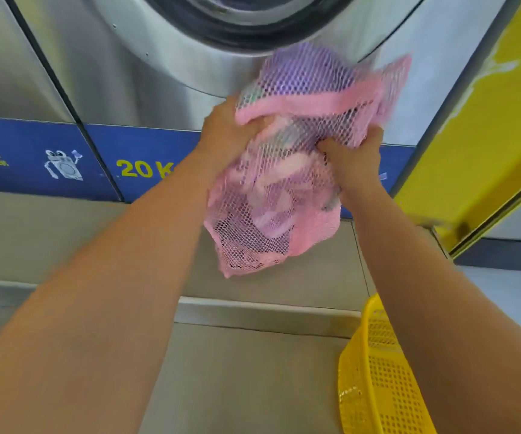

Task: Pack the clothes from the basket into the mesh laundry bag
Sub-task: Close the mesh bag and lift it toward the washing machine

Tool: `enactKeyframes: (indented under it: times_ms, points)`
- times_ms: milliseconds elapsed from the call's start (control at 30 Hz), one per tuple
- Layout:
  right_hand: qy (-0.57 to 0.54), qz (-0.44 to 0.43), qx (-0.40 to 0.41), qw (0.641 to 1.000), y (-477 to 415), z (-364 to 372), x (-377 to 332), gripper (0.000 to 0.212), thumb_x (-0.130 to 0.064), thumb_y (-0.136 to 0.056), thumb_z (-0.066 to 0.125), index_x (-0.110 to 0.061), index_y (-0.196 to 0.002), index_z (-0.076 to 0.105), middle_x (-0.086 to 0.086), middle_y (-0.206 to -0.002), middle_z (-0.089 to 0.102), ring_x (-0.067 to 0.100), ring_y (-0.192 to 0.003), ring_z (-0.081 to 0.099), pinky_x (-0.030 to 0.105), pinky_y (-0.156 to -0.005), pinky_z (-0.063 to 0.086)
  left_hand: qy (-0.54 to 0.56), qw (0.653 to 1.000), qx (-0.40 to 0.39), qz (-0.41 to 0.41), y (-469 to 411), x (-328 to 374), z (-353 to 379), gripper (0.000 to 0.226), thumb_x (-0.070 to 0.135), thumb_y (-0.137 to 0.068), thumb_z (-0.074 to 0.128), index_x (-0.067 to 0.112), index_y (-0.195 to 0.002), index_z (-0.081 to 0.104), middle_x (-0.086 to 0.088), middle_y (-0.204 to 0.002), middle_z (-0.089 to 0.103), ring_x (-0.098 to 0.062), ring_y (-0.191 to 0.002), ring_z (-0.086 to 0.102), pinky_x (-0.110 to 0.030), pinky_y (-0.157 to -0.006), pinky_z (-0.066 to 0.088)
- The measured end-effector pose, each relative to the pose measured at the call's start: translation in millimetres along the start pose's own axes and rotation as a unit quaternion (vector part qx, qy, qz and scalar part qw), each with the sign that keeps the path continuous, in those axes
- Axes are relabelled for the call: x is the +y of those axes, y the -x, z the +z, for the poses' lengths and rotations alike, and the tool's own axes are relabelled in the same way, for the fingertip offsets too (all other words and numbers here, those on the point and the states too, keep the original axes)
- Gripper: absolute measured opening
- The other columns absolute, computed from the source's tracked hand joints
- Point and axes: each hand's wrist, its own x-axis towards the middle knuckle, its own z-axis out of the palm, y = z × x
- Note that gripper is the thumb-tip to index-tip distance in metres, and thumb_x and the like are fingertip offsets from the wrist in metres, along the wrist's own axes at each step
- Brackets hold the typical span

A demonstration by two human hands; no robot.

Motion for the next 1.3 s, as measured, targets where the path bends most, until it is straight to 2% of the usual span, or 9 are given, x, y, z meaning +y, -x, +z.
enactKeyframes:
  times_ms: [133, 267, 467, 600, 700, 833, 967, 1167, 1300]
  points:
    - [0.18, 0.115, -0.087, 0.973, -4.2, 3.4, 78.7, 0.068, -0.053, -0.061, 0.071, -0.018, -0.118, 0.057, 0.012, -0.116, 0.062, 0.031, -0.1, 0.063, 0.047, -0.086, 0.054, -0.225, 0.971, -0.072, -0.04, 8.8, -61.2, 17.0, 0.036, 0.04, -0.093, 0.058, 0.014, -0.115, 0.067, -0.017, -0.114, 0.068, -0.037, -0.106, 0.062, -0.038, -0.078, 0.048]
    - [0.358, 0.146, -0.16, 0.908, -2.7, -8.1, 129.1, 0.037, -0.023, -0.094, 0.047, -0.005, -0.125, 0.059, 0.016, -0.125, 0.062, 0.035, -0.114, 0.058, 0.043, -0.097, 0.048, -0.327, 0.94, -0.087, -0.052, 20.1, -94.4, 25.7, 0.024, 0.022, -0.097, 0.05, 0.008, -0.108, 0.067, -0.022, -0.111, 0.066, -0.042, -0.104, 0.06, -0.039, -0.073, 0.042]
    - [0.447, 0.093, -0.158, 0.875, -0.6, -22.6, 151.1, 0.074, -0.069, -0.063, 0.053, -0.021, -0.119, 0.054, 0.011, -0.124, 0.061, 0.036, -0.117, 0.053, 0.054, -0.098, 0.046, -0.455, 0.884, -0.09, -0.052, 19.4, -122.6, 27.2, 0.03, 0.011, -0.093, 0.054, 0.013, -0.121, 0.063, -0.021, -0.112, 0.061, -0.043, -0.106, 0.057, -0.047, -0.083, 0.05]
    - [0.399, -0.017, -0.063, 0.915, 4.2, -14.0, 134.2, 0.085, -0.075, -0.075, 0.056, -0.029, -0.143, 0.031, 0.006, -0.153, 0.031, 0.035, -0.14, 0.03, 0.059, -0.108, 0.03, -0.518, 0.843, -0.059, -0.13, 23.7, -128.5, 26.7, 0.034, 0.004, -0.093, 0.048, 0.01, -0.124, 0.06, -0.017, -0.124, 0.059, -0.038, -0.119, 0.052, -0.043, -0.092, 0.044]
    - [0.44, -0.085, -0.211, 0.869, 10.2, 2.2, 140.4, 0.095, -0.074, -0.077, 0.055, -0.044, -0.151, 0.005, 0.001, -0.164, -0.002, 0.036, -0.15, 0.004, 0.063, -0.114, 0.016, -0.489, 0.857, -0.031, -0.164, 25.1, -132.4, 25.2, 0.036, 0.008, -0.091, 0.052, 0.008, -0.127, 0.055, -0.018, -0.13, 0.056, -0.039, -0.122, 0.048, -0.049, -0.096, 0.04]
    - [0.453, -0.11, -0.264, 0.844, 8.3, 23.8, 162.9, 0.095, -0.071, -0.08, 0.053, -0.046, -0.151, -0.005, 0.002, -0.162, -0.019, 0.039, -0.149, -0.009, 0.066, -0.114, 0.015, -0.365, 0.931, -0.003, -0.007, 36.6, -128.2, 37.3, 0.062, 0.024, -0.087, 0.057, 0.02, -0.144, 0.034, -0.009, -0.151, 0.036, -0.035, -0.135, 0.035, -0.058, -0.105, 0.028]
    - [0.448, -0.122, -0.259, 0.847, -5.9, 38.3, 168.4, 0.103, -0.072, -0.08, 0.052, -0.035, -0.153, -0.011, -0.001, -0.164, -0.014, 0.033, -0.151, -0.005, 0.067, -0.113, 0.02, -0.384, 0.907, -0.105, 0.139, 47.0, -136.1, 70.7, 0.06, 0.056, -0.095, 0.029, 0.039, -0.151, 0.016, 0.003, -0.163, 0.012, -0.025, -0.149, 0.011, -0.067, -0.112, 0.014]
    - [0.567, -0.177, -0.213, 0.775, -19.3, 20.1, 190.2, 0.082, -0.079, -0.084, 0.026, -0.046, -0.15, -0.01, -0.009, -0.164, -0.01, 0.023, -0.152, -0.003, 0.071, -0.11, 0.014, -0.389, 0.883, -0.223, -0.134, 39.2, -194.5, 95.2, 0.078, 0.083, -0.08, 0.013, 0.054, -0.144, -0.02, 0.012, -0.159, -0.026, -0.03, -0.149, -0.017, -0.076, -0.106, 0.001]
    - [0.585, -0.165, -0.235, 0.758, -27.9, 35.4, 212.9, 0.075, -0.076, -0.088, 0.02, -0.047, -0.149, -0.013, -0.008, -0.164, -0.01, 0.022, -0.152, -0.004, 0.07, -0.111, 0.012, -0.402, 0.869, -0.235, -0.166, 38.4, -215.6, 105.0, 0.077, 0.083, -0.079, 0.008, 0.053, -0.143, -0.023, 0.01, -0.159, -0.027, -0.032, -0.15, -0.01, -0.075, -0.107, 0.001]
